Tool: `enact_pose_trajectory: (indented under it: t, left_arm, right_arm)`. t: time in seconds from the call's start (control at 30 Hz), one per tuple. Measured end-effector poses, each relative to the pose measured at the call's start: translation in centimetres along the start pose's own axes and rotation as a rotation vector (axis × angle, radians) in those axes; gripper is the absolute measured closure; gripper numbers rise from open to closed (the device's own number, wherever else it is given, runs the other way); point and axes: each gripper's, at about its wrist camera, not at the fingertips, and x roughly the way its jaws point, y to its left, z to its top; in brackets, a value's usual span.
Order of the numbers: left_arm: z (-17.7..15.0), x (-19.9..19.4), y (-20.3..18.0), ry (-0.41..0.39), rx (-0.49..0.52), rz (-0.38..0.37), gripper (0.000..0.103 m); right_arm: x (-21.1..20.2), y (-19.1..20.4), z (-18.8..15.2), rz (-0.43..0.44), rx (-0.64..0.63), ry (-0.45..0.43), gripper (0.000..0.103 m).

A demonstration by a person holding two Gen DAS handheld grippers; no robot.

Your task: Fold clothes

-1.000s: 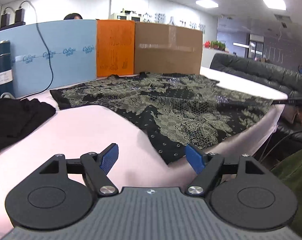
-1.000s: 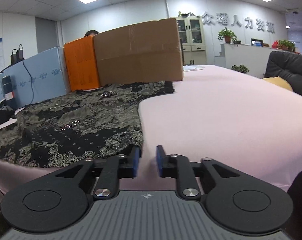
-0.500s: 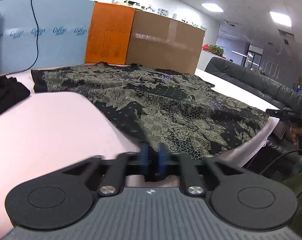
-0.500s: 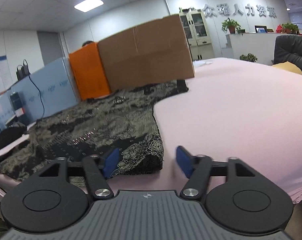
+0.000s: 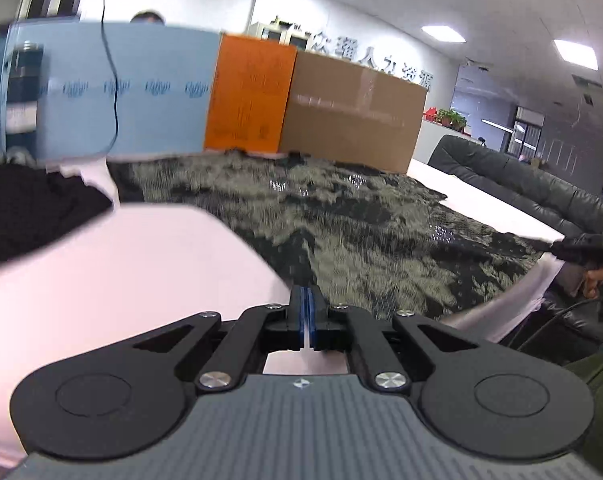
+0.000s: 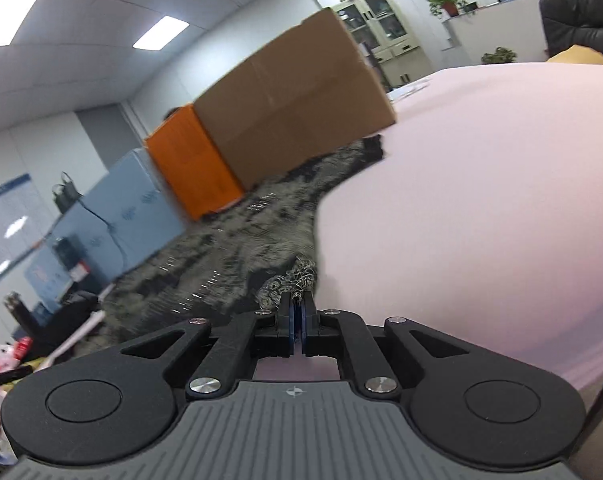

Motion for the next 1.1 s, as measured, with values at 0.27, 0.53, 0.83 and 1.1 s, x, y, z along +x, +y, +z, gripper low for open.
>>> enact_pose_trajectory:
  t: [0.27, 0.53, 0.83, 1.1]
  left_arm:
    - [-0.6, 2.5, 0.3, -0.027, -0.128, -0.085, 0.011]
    - [0.3, 3.4, -2.6, -0.011, 0.038, -0.050, 0.102]
    - [0.5, -1.6, -1.6, -0.042, 0.053, 0.047, 0.100]
    - [-1.5, -2.9, 2.5, -0.020, -0.033, 0.161, 0.056]
  right_arm:
    - [0.6, -0.2, -1.0, 0.024, 0.026, -0.007, 0.094]
    - [1.0, 0.7, -0.4, 0.080, -0.006, -0.014, 0.096]
    - [-0.4, 1.0, 1.1, 0.106, -0.008, -0.036, 0.096]
    - [-2.9, 0.3, -0.8, -0.132, -0.048, -0.111, 0.078]
